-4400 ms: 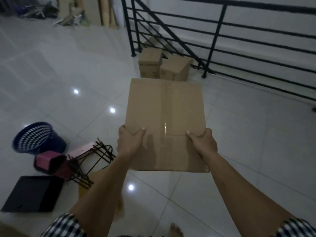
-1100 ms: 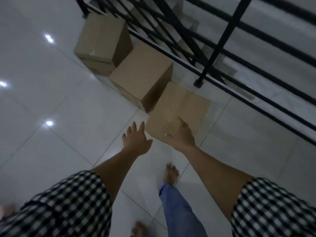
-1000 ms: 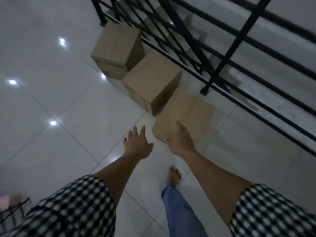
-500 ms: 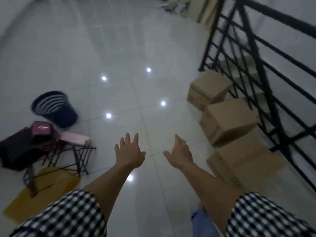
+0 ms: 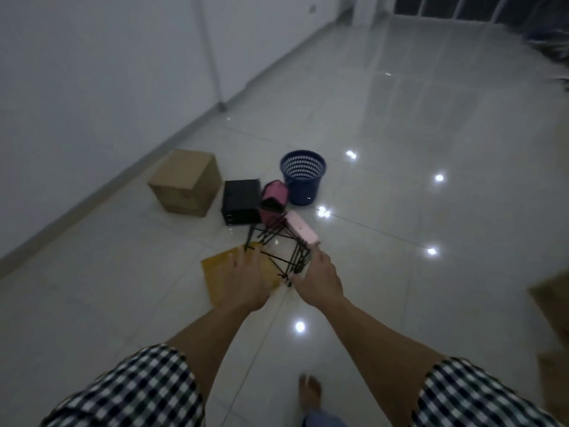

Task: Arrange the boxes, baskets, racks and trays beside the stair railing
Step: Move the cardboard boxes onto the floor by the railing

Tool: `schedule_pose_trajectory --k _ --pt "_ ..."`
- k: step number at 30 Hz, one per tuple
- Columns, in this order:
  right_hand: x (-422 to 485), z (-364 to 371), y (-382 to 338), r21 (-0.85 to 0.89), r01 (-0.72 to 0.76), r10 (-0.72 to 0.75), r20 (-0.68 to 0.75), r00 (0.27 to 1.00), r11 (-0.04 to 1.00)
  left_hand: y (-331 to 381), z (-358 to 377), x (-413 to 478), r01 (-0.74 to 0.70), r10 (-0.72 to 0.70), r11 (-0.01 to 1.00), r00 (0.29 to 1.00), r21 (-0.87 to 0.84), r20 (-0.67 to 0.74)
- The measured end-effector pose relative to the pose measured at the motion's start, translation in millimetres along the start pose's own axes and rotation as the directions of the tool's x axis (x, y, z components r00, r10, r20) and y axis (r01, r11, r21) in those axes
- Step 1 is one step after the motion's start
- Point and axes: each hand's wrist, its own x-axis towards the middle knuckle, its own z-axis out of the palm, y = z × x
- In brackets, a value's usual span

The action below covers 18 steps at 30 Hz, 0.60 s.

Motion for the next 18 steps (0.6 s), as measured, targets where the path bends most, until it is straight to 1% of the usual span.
schedule_pose_trajectory --k 3,6,11,15,18 --pt "30.8 23.8 -47.8 -0.028 0.066 -0.064 0.065 0.996 0.997 -53.1 -11.2 17.5 0.117 -0.117 0.993 0.993 -0.002 -0.007" --pt "64.6 47.2 -94.0 -0.026 0.148 -0.143 0.120 0.982 0.989 -96.2 -27.3 42.6 0.236 -0.236 0.971 0.972 -0.030 -0.004" --pt "110.9 83.6 -168.7 -0.076 0.284 -0.258 0.250 0.933 0.956 -157.3 -57.7 74.7 0.373 -0.376 0.925 0.926 -0.077 -0.030" --pt "148.8 119.5 -227.5 -0.083 0.373 -0.331 0.315 0.890 0.924 -208.7 -77.1 103.0 0.463 -0.472 0.877 0.880 -0.125 -0.049" --pt "177.1 150.9 -270.9 -0.095 0.440 -0.383 0.356 0.853 0.893 -254.9 -85.8 129.7 0.504 -0.516 0.851 0.855 -0.149 -0.058"
